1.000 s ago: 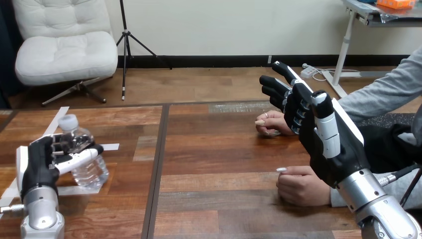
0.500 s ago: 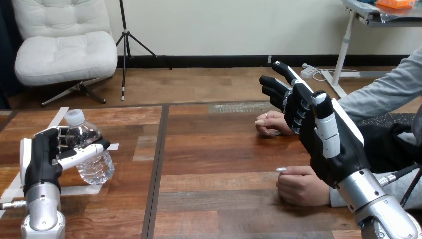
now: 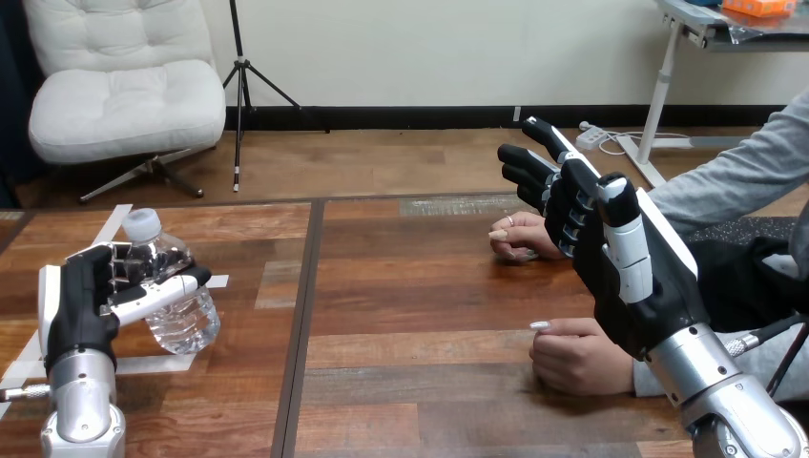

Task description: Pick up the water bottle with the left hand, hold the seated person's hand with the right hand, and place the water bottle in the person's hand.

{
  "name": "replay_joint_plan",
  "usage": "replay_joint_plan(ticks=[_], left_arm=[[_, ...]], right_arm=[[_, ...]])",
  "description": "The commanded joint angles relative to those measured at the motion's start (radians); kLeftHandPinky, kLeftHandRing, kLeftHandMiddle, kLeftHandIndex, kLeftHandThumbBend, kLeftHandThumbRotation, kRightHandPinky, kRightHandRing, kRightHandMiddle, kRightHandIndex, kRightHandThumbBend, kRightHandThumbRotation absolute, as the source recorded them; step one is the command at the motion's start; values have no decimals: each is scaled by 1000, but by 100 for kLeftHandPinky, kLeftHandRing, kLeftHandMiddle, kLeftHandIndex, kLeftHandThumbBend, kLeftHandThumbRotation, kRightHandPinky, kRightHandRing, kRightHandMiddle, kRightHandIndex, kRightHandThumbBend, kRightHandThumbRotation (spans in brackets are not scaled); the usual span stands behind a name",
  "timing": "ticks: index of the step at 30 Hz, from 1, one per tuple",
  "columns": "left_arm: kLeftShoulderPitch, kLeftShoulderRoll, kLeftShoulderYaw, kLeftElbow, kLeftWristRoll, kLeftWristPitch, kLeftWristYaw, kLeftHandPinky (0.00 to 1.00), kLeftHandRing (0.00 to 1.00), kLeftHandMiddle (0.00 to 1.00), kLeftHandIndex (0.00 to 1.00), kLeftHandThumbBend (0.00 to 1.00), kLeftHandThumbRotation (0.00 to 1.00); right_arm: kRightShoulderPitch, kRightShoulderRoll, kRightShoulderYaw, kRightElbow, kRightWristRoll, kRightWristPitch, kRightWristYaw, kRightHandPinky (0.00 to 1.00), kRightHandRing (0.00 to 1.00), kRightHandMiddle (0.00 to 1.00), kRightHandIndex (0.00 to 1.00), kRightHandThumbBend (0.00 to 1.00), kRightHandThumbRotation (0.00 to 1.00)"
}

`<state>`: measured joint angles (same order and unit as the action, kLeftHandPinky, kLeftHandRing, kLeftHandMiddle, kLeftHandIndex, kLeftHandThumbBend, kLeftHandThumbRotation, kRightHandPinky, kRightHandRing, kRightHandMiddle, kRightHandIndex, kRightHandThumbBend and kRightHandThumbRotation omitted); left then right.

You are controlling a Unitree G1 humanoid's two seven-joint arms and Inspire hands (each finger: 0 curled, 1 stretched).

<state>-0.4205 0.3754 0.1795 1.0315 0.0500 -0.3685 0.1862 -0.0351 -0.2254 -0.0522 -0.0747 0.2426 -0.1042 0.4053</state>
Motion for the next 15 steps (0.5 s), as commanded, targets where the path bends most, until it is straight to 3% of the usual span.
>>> replay_joint_plan(ticks=[1,15], left_arm=[[-48,12,1,-24,3,-28,10,35,39,44,45,71,0],[-44,14,5,-29,-4,-36,-1,36,40,44,46,70,0]], right_arm=[[-32,6,-15,-45,17,-11,-9,100,95,92,98,100,100],[-37,7,-15,-28,12,-28,-4,100,94,92,98,100,100]])
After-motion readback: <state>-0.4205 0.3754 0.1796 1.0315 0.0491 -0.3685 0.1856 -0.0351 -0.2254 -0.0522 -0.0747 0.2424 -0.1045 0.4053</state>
